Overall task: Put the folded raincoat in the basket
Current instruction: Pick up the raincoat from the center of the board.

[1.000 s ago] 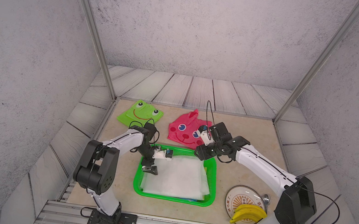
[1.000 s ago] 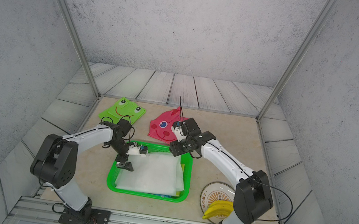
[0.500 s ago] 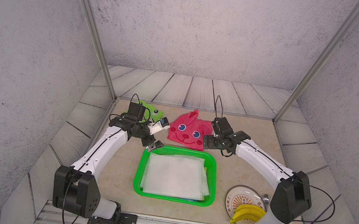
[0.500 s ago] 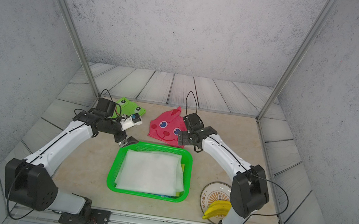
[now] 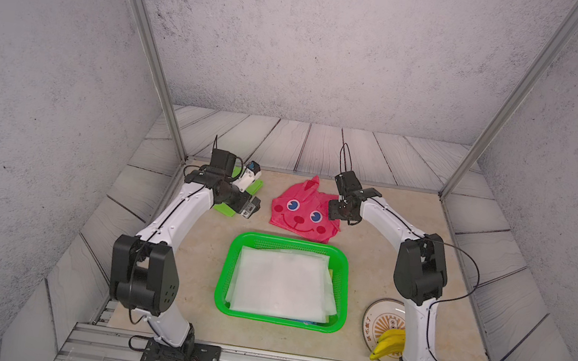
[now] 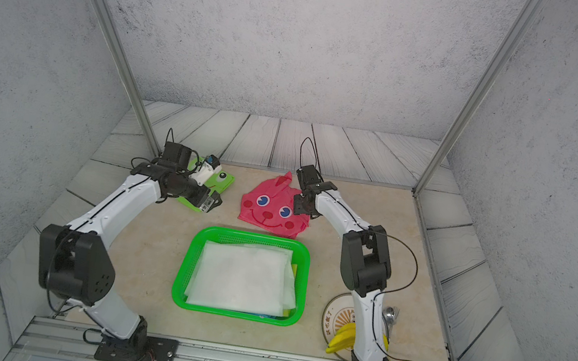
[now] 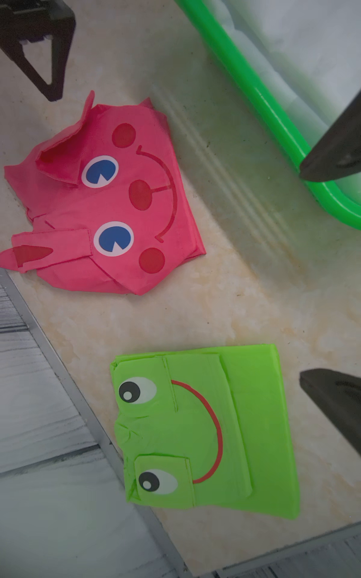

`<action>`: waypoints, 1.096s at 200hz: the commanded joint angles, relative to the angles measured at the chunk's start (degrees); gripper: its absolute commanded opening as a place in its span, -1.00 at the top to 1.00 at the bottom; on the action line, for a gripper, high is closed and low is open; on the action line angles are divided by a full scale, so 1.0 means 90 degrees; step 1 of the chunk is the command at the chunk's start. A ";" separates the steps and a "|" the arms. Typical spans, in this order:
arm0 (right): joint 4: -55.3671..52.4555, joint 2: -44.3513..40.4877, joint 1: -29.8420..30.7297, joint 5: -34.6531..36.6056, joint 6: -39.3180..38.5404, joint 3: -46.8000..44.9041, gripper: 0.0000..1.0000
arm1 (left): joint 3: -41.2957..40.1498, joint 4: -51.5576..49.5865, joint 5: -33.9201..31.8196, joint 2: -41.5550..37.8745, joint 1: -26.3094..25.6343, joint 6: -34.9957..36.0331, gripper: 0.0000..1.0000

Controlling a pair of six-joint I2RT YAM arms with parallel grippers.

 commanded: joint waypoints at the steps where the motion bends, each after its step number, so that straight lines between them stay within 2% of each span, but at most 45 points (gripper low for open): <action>1: -0.0467 0.0546 -0.0028 -0.0172 -0.0242 0.0650 -0.41 | 0.0528 -0.0104 0.0036 0.0603 -0.0047 -0.0424 -0.99; 44: -0.0786 0.1454 -0.0057 -0.0020 -0.0294 0.1609 -0.47 | 0.1565 -0.0174 -0.0194 0.1923 -0.0344 -0.0621 -0.96; 86: -0.0572 0.1644 -0.0182 0.1338 -0.0392 0.1853 -0.36 | 0.2316 -0.0477 -0.0114 0.3088 -0.0573 -0.0888 -0.92; 117: -0.0101 0.1550 -0.0255 0.1759 -0.0632 0.1981 -0.36 | 0.2564 -0.0511 -0.0187 0.3657 -0.0784 -0.1057 -0.86; 140: 0.0055 0.1813 -0.0393 0.1926 -0.0576 0.2488 -0.40 | 0.2701 -0.0546 -0.0196 0.3961 -0.0906 -0.1237 -0.77; 166: -0.0178 0.2162 -0.0560 0.1500 -0.0228 0.3273 -0.41 | 0.3160 -0.1053 0.0102 0.4360 -0.1006 -0.1383 -0.62; 183: -0.0473 0.2026 -0.0629 0.0947 0.0052 0.3470 -0.41 | 0.3191 -0.1152 0.0198 0.4495 -0.1056 -0.1511 -0.53; 199: -0.0519 0.1430 -0.0637 0.0214 0.0055 0.2901 -0.44 | 0.3181 -0.1263 0.0478 0.4576 -0.1075 -0.1672 -0.42; 219: 0.0009 0.0423 -0.0643 -0.0688 -0.0078 0.1341 -0.45 | 0.3119 -0.1288 0.0435 0.4665 -0.1078 -0.2144 -0.36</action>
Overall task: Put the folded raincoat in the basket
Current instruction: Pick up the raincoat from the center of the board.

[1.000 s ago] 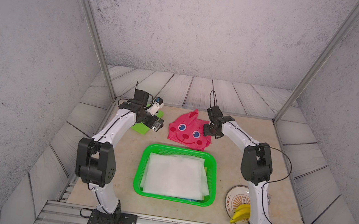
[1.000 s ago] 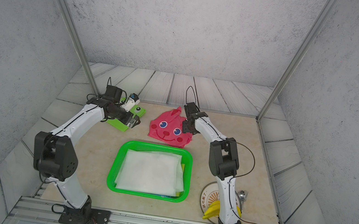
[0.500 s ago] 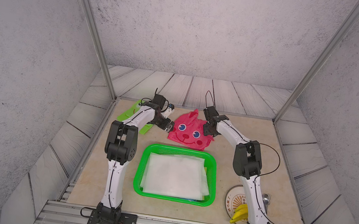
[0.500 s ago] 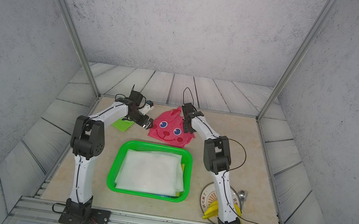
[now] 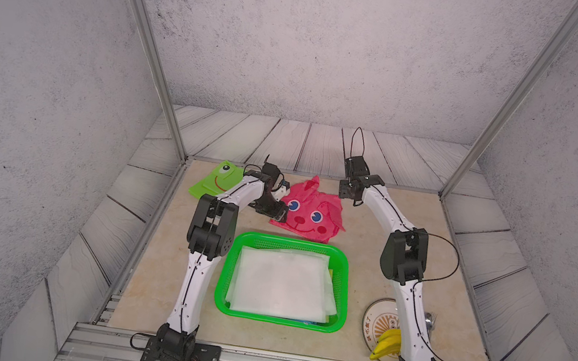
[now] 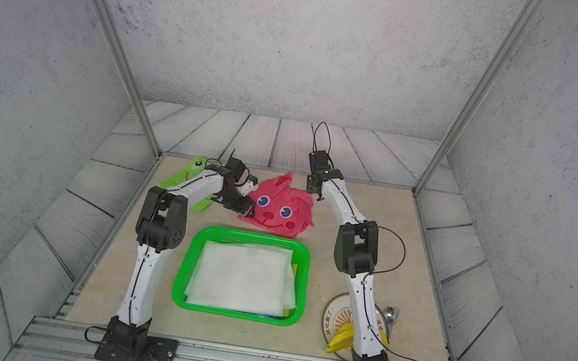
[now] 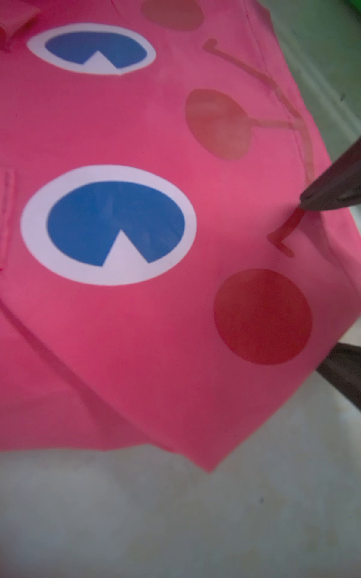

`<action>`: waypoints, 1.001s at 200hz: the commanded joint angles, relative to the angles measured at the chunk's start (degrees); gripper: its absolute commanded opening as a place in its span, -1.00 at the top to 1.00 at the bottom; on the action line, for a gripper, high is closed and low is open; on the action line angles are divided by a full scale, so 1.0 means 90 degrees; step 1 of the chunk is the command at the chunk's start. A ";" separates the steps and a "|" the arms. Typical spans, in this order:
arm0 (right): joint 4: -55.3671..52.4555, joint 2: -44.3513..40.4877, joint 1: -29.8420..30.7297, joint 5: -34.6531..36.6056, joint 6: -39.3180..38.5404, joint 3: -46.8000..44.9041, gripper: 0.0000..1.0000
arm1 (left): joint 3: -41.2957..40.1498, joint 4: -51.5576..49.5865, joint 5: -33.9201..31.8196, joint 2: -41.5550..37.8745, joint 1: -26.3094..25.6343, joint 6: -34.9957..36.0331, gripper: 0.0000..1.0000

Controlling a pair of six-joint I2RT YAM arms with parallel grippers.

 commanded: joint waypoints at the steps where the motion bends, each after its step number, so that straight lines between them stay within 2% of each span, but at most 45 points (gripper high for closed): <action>1: 0.0149 -0.1154 0.0024 -0.1321 0.0028 -0.1195 -0.45 | 0.0039 -0.0346 0.0211 0.0322 -0.0035 -0.0590 -0.36; 22: 0.0826 -0.1845 0.0034 -0.2239 -0.0411 -0.2735 -0.56 | 0.0056 -0.0392 0.0155 0.0477 -0.0034 -0.0929 -0.32; 42: 0.0583 -0.1773 0.0038 -0.2306 -0.0630 -0.3016 -0.63 | 0.0170 -0.0534 0.0219 0.0639 -0.0034 -0.1093 -0.21; 60: -0.0153 -0.1367 0.0038 -0.1929 -0.0728 -0.2592 -0.68 | 0.0167 -0.0583 0.0553 0.0672 -0.0036 -0.1116 -0.12; 79: -0.0396 -0.1028 0.0048 -0.1305 -0.0856 -0.2378 -0.70 | 0.0092 -0.0567 0.0815 0.0644 -0.0048 -0.1102 -0.07; 103: -0.0449 -0.0704 0.0057 -0.0591 -0.0985 -0.2187 -0.71 | -0.0046 -0.0444 0.0721 0.0631 -0.0073 -0.1107 0.06; 117: -0.0479 -0.0515 0.0043 -0.0202 -0.1041 -0.2050 -0.64 | -0.0076 -0.0429 0.0680 0.0642 -0.0073 -0.1107 0.14; 134: -0.0547 -0.0328 0.0034 0.0407 -0.0923 -0.1832 -0.37 | -0.0116 -0.0413 0.0581 0.0633 -0.0073 -0.1085 0.25; 169: -0.0382 -0.0206 0.0031 0.0969 -0.0963 -0.1361 0.29 | -0.0214 -0.0361 0.0581 0.0623 -0.0092 -0.1104 0.56; 184: -0.0219 -0.0154 0.0040 0.1031 -0.1005 -0.1116 0.61 | -0.0235 -0.0354 0.0642 0.0623 -0.0119 -0.1057 0.59; 200: 0.0094 -0.0152 0.0028 0.0910 -0.0987 -0.0944 1.00 | -0.0262 -0.0372 0.0748 0.0614 -0.0160 -0.1001 0.84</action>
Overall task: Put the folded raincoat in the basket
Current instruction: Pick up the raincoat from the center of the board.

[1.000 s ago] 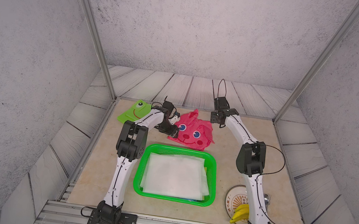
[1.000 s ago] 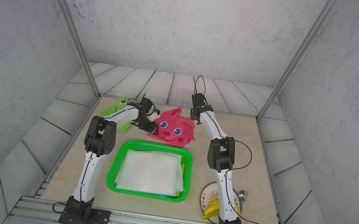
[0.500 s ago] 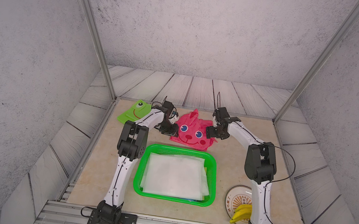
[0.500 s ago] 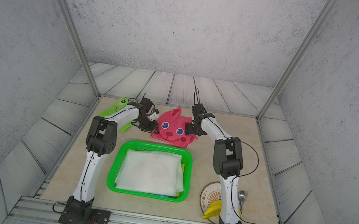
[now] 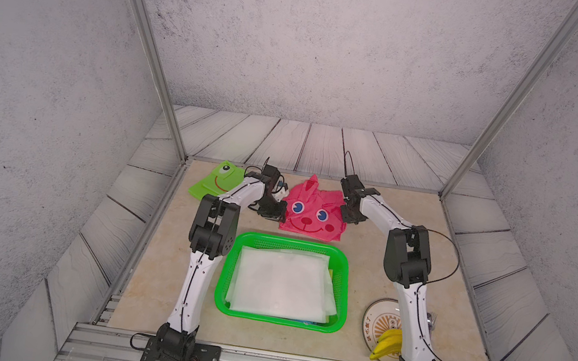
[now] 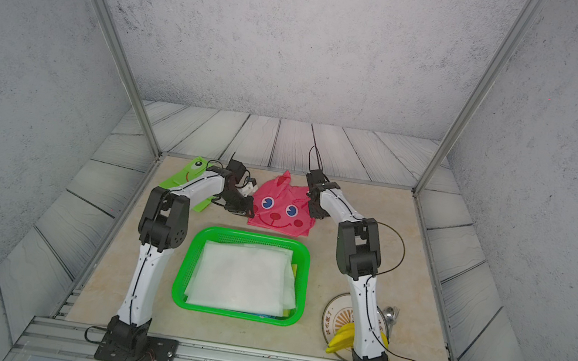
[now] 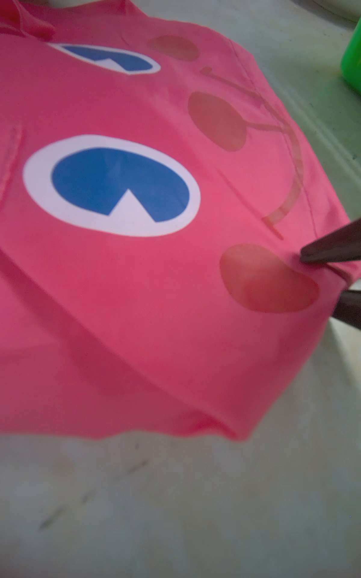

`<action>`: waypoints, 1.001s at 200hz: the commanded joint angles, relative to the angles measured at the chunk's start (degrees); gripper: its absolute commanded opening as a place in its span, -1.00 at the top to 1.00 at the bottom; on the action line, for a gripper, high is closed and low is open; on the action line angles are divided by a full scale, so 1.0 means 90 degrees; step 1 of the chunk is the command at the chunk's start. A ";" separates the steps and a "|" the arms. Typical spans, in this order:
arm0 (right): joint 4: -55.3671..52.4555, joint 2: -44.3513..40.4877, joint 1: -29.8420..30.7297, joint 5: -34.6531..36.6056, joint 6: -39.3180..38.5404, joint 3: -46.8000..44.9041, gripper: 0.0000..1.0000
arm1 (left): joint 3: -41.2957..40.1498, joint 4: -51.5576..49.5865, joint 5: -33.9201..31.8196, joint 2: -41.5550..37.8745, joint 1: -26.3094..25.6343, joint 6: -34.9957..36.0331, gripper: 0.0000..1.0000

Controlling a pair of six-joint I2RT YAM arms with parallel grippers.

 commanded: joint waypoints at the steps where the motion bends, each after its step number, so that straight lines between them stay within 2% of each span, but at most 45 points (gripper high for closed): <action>1: 0.0394 -0.0036 -0.0023 0.0307 -0.0016 0.0361 1.00 | -0.0312 -0.0401 0.0033 0.0393 -0.0160 0.0076 0.85; 11: 0.0751 -0.0057 -0.0023 0.0404 0.0079 0.0363 1.00 | -0.0318 -0.0425 0.0131 0.0393 -0.0189 0.0133 1.00; 20: 0.1084 -0.0072 -0.0017 0.0512 0.0185 0.0361 0.97 | -0.0313 -0.0448 0.0182 0.0384 -0.0223 0.0183 1.00; 37: 0.1555 0.0011 -0.0015 0.0746 0.0430 0.0492 0.55 | -0.0327 -0.0471 0.0251 0.0345 -0.0308 0.0288 1.00; 70: 0.1165 0.0403 -0.0033 0.0645 0.0858 0.1634 -0.57 | -0.0351 -0.0509 0.0394 0.0193 -0.0510 0.0469 1.00; 92: 0.1276 0.0257 -0.0051 0.0284 0.1009 0.1663 -0.88 | -0.0345 -0.0543 0.0529 0.0100 -0.0628 0.0521 1.00; 103: 0.1261 0.0165 -0.0089 0.0164 0.1166 0.1631 -0.96 | -0.0347 -0.0557 0.0633 0.0064 -0.0668 0.0540 1.00; 123: 0.0886 -0.0035 -0.0265 -0.0114 0.1580 0.1599 -0.96 | -0.0333 -0.0591 0.0915 0.0028 -0.0712 0.0541 1.00; 136: 0.0586 -0.0308 -0.0415 -0.0564 0.1797 0.1341 -0.96 | -0.0303 -0.0613 0.1155 0.0005 -0.0712 0.0480 1.00; 170: 0.0063 -0.1515 -0.0638 -0.2192 0.1961 -0.0304 -0.87 | -0.0274 -0.0569 0.1711 -0.0139 -0.0712 0.0225 1.00; 200: -0.0477 -0.2558 -0.0742 -0.2324 0.2271 -0.2024 -0.80 | -0.0274 -0.0450 0.2097 -0.0126 -0.0712 0.0017 1.00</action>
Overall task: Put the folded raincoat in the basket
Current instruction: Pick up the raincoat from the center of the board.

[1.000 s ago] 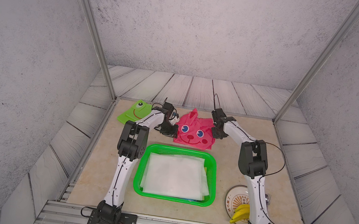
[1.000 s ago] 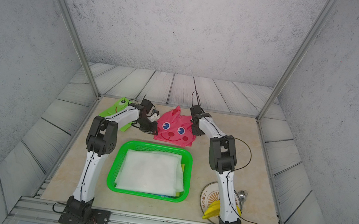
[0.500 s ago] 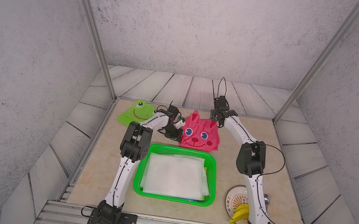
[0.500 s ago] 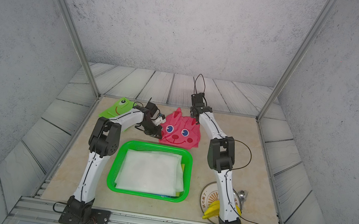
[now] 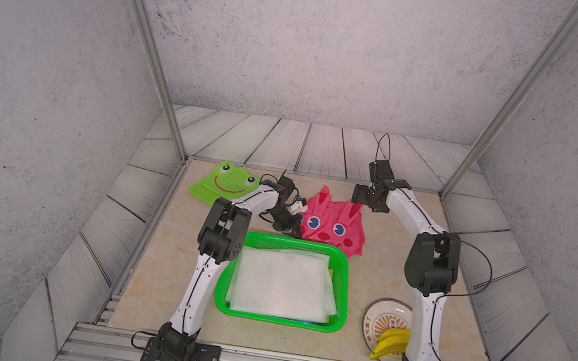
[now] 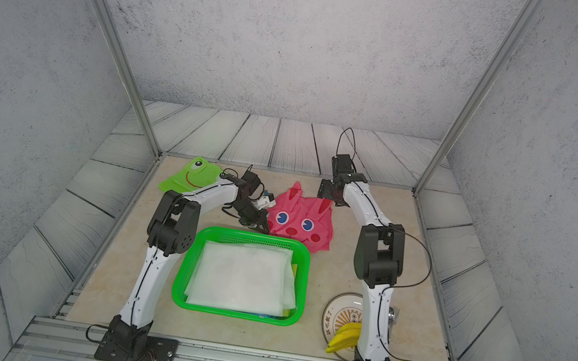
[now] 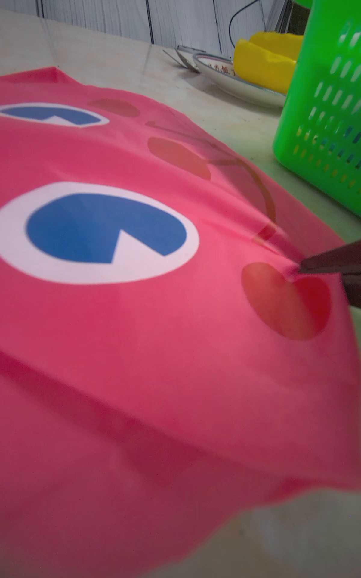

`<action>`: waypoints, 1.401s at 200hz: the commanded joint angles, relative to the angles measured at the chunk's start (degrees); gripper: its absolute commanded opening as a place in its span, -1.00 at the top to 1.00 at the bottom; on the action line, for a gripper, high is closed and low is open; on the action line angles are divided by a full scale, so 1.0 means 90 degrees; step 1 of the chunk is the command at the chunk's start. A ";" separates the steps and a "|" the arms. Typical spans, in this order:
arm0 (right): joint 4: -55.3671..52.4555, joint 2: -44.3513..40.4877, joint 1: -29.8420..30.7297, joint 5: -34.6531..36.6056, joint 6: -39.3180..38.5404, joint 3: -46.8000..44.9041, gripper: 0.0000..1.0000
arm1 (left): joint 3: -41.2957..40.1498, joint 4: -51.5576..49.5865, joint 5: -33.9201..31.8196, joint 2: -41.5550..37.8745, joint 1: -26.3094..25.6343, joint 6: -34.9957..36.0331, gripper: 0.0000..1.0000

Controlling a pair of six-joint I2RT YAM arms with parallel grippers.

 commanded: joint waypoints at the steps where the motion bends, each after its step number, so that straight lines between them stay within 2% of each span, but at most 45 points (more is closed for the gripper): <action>1: -0.0699 -0.0770 0.0007 -0.0620 0.0438 -0.0996 -0.80 | -0.0046 -0.0057 0.0531 -0.0113 -0.0030 -0.0187 1.00; 31: -0.0533 -0.1354 -0.0197 -0.1816 0.0672 -0.2429 -0.62 | -0.0036 -0.0056 0.0523 -0.0011 -0.0064 -0.0242 1.00; 54: -0.0403 -0.1519 -0.0219 -0.1956 0.0599 -0.3017 -0.60 | -0.0055 -0.0035 0.0468 -0.0013 -0.0084 -0.0276 1.00; 79: -0.0172 -0.1389 -0.0234 -0.2232 0.0506 -0.3321 -0.60 | -0.0064 -0.0018 0.0445 -0.0050 -0.0084 -0.0311 0.43; 95: 0.0127 -0.1234 -0.0232 -0.2293 0.0336 -0.3417 -0.60 | -0.0090 -0.0017 0.0385 -0.0106 -0.0084 -0.0273 0.19; 105: 0.0180 -0.1102 -0.0243 -0.2173 0.0297 -0.3338 -0.57 | -0.0104 -0.0027 0.0325 -0.0119 -0.0084 -0.0236 0.09; 139: -0.0072 -0.0578 -0.0253 -0.1791 0.0074 -0.2845 -0.42 | -0.0115 -0.0029 0.0162 -0.0138 -0.0084 -0.0184 -0.03; 188: -0.0239 -0.0249 -0.0244 -0.2125 -0.0125 -0.2755 0.07 | -0.0087 -0.0007 0.0211 -0.0088 -0.0086 -0.0208 -0.06; 206: -0.0245 -0.0262 -0.0253 -0.2405 -0.0189 -0.2744 0.51 | -0.0066 -0.0042 0.0175 -0.0116 -0.0085 -0.0169 -0.08; 234: -0.0059 -0.0516 -0.0247 -0.3052 -0.0020 -0.2721 1.00 | 0.0012 -0.0221 0.0024 -0.0260 -0.0074 0.0088 -0.21; 280: 0.0169 -0.1008 -0.0283 -0.3909 0.1041 -0.2273 1.00 | 0.0142 -0.0531 -0.0561 -0.0814 -0.0026 0.0921 -0.43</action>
